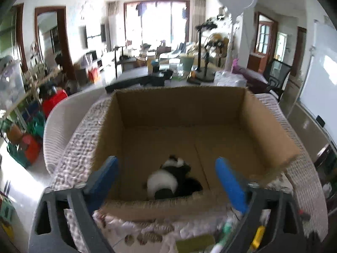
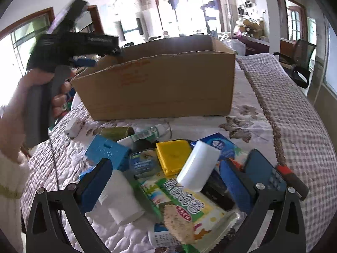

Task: Organize objects
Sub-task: 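Carry the panda plush into the cardboard box and open the left tool, then grasp the green seaweed snack packet with the right tool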

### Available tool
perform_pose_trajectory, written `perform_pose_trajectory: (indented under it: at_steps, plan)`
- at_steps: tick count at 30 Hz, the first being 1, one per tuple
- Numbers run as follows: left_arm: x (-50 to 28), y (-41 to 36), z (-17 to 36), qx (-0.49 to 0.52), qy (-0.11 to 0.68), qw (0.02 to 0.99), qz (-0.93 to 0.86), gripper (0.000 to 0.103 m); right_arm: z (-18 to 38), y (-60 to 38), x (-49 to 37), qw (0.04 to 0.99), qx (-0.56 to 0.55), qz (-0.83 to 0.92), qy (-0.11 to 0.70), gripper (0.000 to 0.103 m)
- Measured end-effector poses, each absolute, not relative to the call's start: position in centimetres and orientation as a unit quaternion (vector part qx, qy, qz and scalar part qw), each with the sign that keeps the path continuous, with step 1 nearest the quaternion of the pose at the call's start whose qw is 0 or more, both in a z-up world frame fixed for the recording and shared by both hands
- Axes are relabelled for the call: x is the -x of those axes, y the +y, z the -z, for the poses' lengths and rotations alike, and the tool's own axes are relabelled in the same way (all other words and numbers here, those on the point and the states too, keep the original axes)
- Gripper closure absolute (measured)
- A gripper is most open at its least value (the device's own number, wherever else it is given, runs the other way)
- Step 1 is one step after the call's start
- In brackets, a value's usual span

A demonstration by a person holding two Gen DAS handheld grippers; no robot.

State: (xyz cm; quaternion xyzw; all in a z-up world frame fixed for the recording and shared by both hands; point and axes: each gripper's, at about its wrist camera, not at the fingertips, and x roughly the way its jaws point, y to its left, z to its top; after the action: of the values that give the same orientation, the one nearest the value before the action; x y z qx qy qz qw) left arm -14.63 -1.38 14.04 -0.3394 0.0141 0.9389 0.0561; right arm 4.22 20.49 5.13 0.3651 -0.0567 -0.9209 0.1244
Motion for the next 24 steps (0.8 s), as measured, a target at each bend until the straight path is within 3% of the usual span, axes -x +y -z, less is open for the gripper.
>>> perform_pose_trajectory:
  at_steps: [1, 2, 5, 9, 10, 13, 15, 17, 18, 21, 24]
  plan:
    - [13.2, -1.7, -14.5, 0.328, 0.009, 0.062, -0.942, 0.004, -5.1, 20.3, -4.3, 0.126, -0.365, 0.921, -0.052, 0.012]
    - [12.2, -2.2, -14.8, 0.322, 0.001, 0.073, -0.944, 0.003, -5.1, 20.2, -4.2, 0.128, -0.365, 0.921, -0.05, 0.005]
    - [8.6, -4.3, -15.2, 0.301, -0.044, 0.091, -0.948, 0.0, -5.4, 20.2, -4.5, 0.133, -0.361, 0.922, -0.047, 0.01]
    - [4.2, -6.5, -13.1, 0.3, -0.099, 0.113, -0.942, 0.0, -6.3, 20.9, -4.9, 0.149, -0.348, 0.925, -0.038, 0.0]
    - [3.4, -6.9, -12.1, 0.304, -0.111, 0.115, -0.939, 0.0, -6.5, 21.2, -5.0, 0.152, -0.346, 0.925, -0.04, 0.012]
    - [1.6, -7.9, -9.3, 0.323, -0.144, 0.124, -0.927, 0.0, -6.4, 22.5, -5.4, 0.151, -0.36, 0.918, -0.066, 0.005]
    - [1.3, -8.3, -7.7, 0.332, -0.166, 0.133, -0.919, 0.0, -6.1, 23.1, -6.5, 0.152, -0.367, 0.915, -0.071, 0.01]
    - [1.2, -8.1, -6.2, 0.34, -0.183, 0.142, -0.912, 0.0, -5.6, 23.5, -8.3, 0.157, -0.369, 0.914, -0.064, 0.005]
    - [1.4, -8.1, -5.8, 0.344, -0.19, 0.145, -0.908, 0.0, -5.4, 23.5, -9.1, 0.154, -0.37, 0.914, -0.055, 0.01]
    - [1.5, -7.3, -5.2, 0.352, -0.195, 0.161, -0.901, 0.0, -4.7, 23.7, -10.5, 0.135, -0.371, 0.919, -0.024, 0.012]
    - [1.0, -7.0, -5.2, 0.342, -0.185, 0.166, -0.906, 0.0, -4.4, 23.5, -10.5, 0.132, -0.374, 0.918, 0.007, 0.01]
